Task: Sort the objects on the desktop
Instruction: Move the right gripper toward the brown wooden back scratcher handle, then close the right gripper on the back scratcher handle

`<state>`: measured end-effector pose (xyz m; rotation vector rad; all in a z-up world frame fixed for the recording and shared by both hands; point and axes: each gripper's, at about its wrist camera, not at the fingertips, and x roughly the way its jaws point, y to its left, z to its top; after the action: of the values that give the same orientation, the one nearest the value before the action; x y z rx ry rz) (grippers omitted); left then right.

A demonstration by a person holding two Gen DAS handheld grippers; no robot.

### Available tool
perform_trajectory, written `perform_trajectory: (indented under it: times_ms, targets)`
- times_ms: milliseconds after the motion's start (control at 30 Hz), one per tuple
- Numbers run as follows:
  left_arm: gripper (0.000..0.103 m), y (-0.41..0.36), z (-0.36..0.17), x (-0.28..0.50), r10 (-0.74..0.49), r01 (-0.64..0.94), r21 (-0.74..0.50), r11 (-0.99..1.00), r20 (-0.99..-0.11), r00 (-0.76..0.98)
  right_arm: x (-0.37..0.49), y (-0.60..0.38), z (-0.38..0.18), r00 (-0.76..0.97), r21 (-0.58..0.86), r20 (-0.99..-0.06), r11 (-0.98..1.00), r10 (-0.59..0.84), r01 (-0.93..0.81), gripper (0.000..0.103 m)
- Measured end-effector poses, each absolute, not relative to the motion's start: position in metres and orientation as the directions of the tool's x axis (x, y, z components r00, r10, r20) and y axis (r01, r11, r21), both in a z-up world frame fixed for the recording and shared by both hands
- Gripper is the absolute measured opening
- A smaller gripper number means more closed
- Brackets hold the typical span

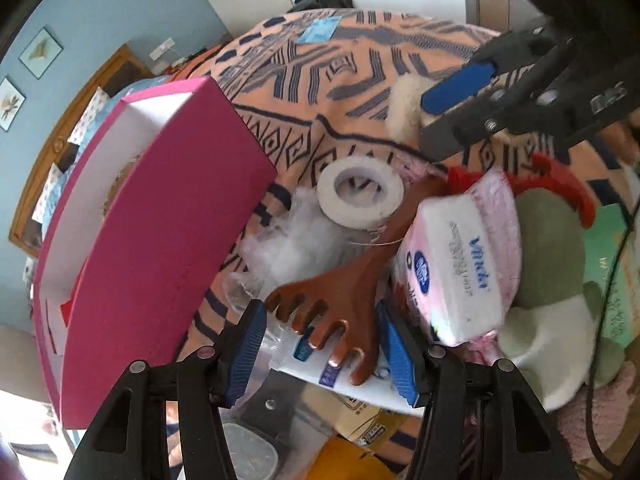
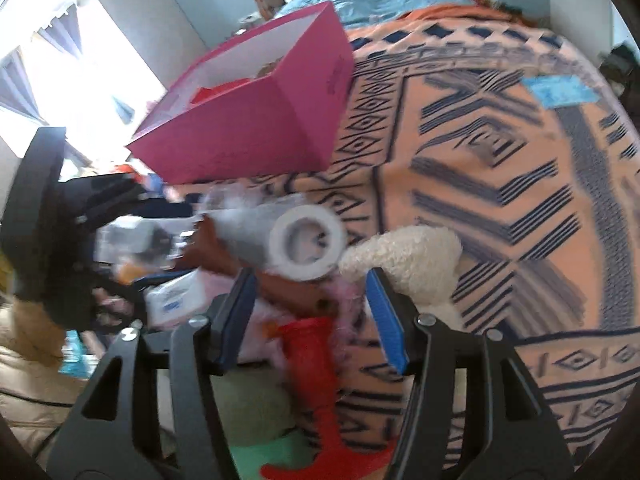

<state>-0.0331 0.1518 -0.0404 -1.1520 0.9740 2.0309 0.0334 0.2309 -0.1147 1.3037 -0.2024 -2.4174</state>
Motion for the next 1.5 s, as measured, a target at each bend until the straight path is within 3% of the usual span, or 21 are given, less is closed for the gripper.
perform_trajectory:
  times_ms: [67,200,367,500,733,967,1100,1267,1400,1500]
  targets:
    - [0.058,0.152,-0.039,-0.037,0.141,-0.767,0.295,-0.569,-0.885,-0.445,0.034,0.23,-0.113,-0.483,0.332,-0.76,-0.898,-0.436,0.288,0.059]
    - [0.058,0.147,-0.035,-0.045,0.186,-0.759,0.227,-0.611,-0.89,-0.417,0.042,0.213,-0.116,-0.471,0.259,-0.783,-0.901,-0.407,0.347,0.057]
    - [0.058,0.135,-0.028,-0.047,0.203,-0.746,0.206,-0.634,-0.886,-0.417,0.056,0.189,-0.113,-0.462,0.207,-0.773,-0.862,-0.434,0.464,0.035]
    - [0.058,0.129,-0.022,-0.049,0.208,-0.728,0.208,-0.653,-0.876,-0.436,0.045,0.196,-0.121,-0.4,0.288,-0.782,-0.846,-0.478,0.448,0.035]
    - [0.058,0.149,-0.02,-0.053,0.22,-0.762,0.254,-0.595,-0.861,-0.459,0.034,0.183,-0.14,-0.364,0.128,-0.877,-0.884,-0.313,0.45,0.039]
    - [0.057,0.148,-0.03,-0.059,0.24,-0.784,0.203,-0.587,-0.881,-0.408,0.031,0.185,-0.142,-0.414,0.078,-0.863,-0.885,-0.291,0.46,0.039]
    - [0.057,0.148,-0.03,-0.054,0.247,-0.795,0.198,-0.573,-0.883,-0.398,0.033,0.188,-0.13,-0.489,0.03,-0.828,-0.892,-0.275,0.451,0.026]
    - [0.057,0.149,-0.031,-0.052,0.235,-0.793,0.215,-0.57,-0.882,-0.409,0.025,0.192,-0.127,-0.452,0.094,-0.832,-0.885,-0.322,0.457,0.026]
    - [0.057,0.148,-0.035,-0.053,0.218,-0.794,0.224,-0.566,-0.888,-0.406,0.035,0.184,-0.133,-0.413,0.057,-0.858,-0.855,-0.307,0.516,0.027]
    - [0.057,0.148,-0.036,-0.055,0.219,-0.794,0.216,-0.569,-0.89,-0.4,0.032,0.182,-0.142,-0.378,0.036,-0.885,-0.849,-0.273,0.527,0.043]
